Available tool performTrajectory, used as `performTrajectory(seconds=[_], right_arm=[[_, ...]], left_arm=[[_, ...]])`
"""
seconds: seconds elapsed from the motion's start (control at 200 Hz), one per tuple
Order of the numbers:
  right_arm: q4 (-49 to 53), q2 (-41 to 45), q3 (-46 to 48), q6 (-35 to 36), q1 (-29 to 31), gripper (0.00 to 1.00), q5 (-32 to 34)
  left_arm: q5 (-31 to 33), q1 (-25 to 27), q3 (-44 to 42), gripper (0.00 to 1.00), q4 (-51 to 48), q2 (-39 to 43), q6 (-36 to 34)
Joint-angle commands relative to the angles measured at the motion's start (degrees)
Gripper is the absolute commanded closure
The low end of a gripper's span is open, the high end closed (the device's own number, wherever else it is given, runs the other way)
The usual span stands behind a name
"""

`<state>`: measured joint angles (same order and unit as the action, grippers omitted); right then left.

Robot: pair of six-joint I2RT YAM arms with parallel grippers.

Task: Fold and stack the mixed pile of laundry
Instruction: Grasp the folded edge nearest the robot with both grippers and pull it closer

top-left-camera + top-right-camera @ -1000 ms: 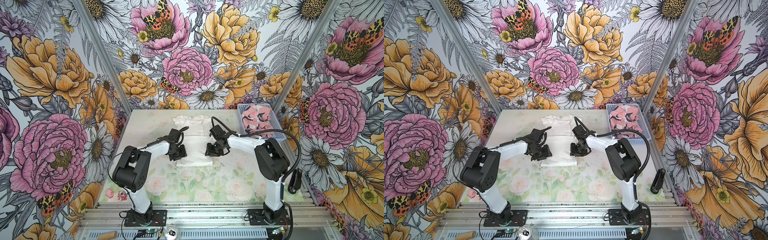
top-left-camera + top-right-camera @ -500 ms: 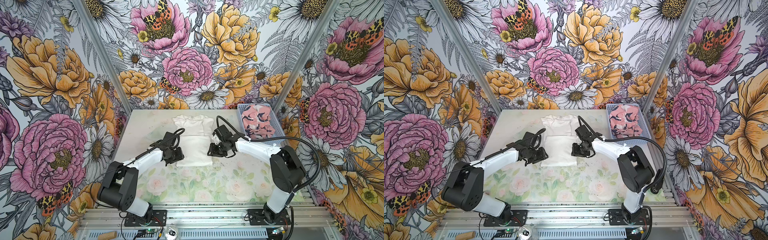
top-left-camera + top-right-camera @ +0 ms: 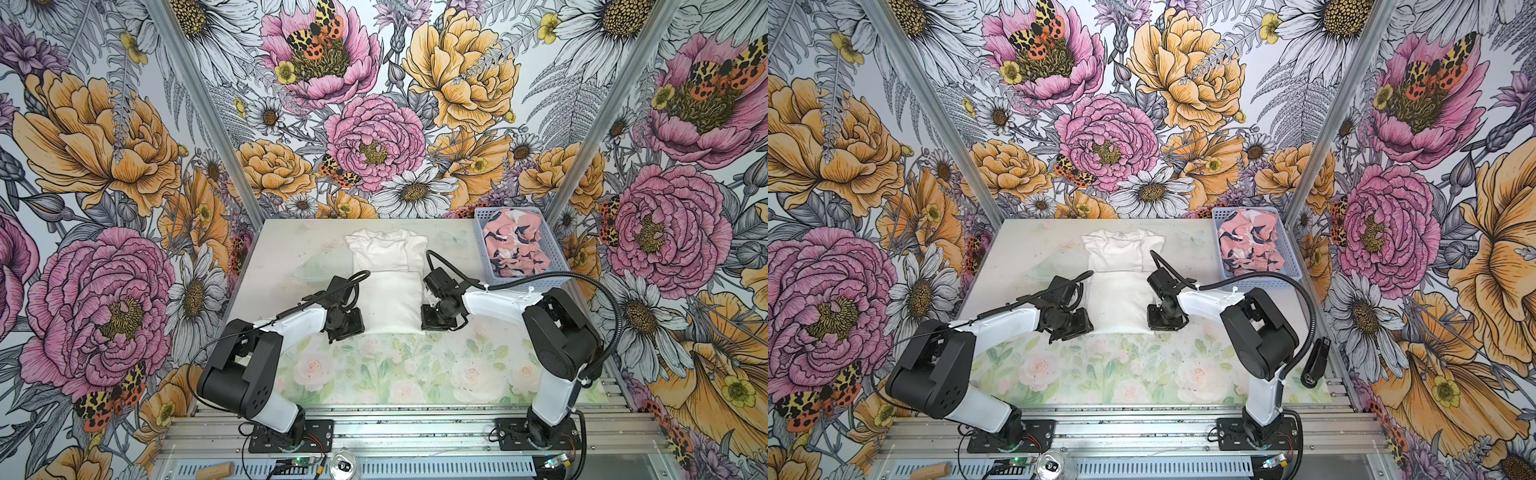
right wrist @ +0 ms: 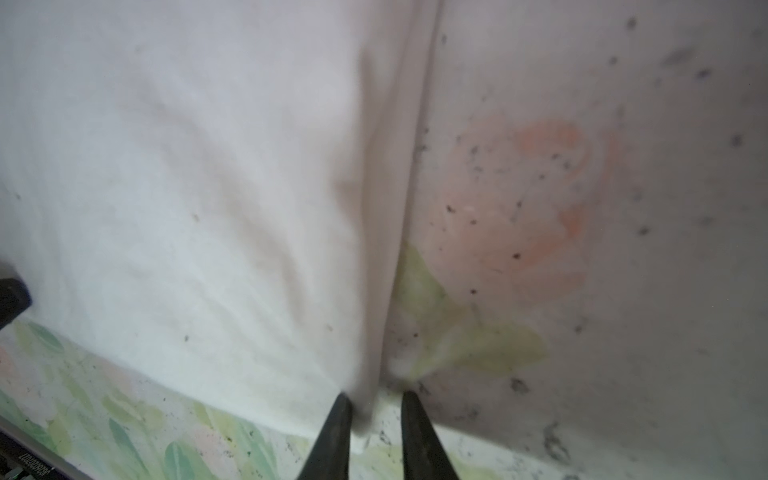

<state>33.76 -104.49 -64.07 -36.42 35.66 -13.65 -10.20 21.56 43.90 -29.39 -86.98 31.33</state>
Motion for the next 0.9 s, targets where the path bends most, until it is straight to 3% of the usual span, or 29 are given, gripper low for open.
performTrajectory(seconds=[0.0,0.225,0.605,0.711,0.876,0.896], right_arm=[[0.2,4.3,2.0,-0.5,0.1,0.68,2.7],[-2.0,2.9,2.3,-0.8,0.6,0.58,0.7],[-6.8,-3.5,0.9,-1.5,1.2,0.60,-1.7],[-7.3,-4.4,1.2,-1.8,1.5,0.71,-1.9],[-7.3,-2.3,3.2,-1.9,1.5,0.99,-1.2],[-7.2,-1.8,3.4,-1.9,1.6,1.00,-1.4]], left_arm=[[2.7,-0.5,-1.8,0.55,0.2,1.4,-1.2],[2.1,-0.7,-2.5,0.50,1.8,0.7,-1.4],[0.2,-0.6,-5.1,0.58,6.8,-3.8,0.1],[-0.1,-0.5,-5.3,0.68,7.5,-5.1,0.5],[-0.2,-0.5,-6.1,1.00,7.5,-4.9,0.5],[-0.4,-0.5,-6.3,1.00,7.5,-4.6,0.6]])
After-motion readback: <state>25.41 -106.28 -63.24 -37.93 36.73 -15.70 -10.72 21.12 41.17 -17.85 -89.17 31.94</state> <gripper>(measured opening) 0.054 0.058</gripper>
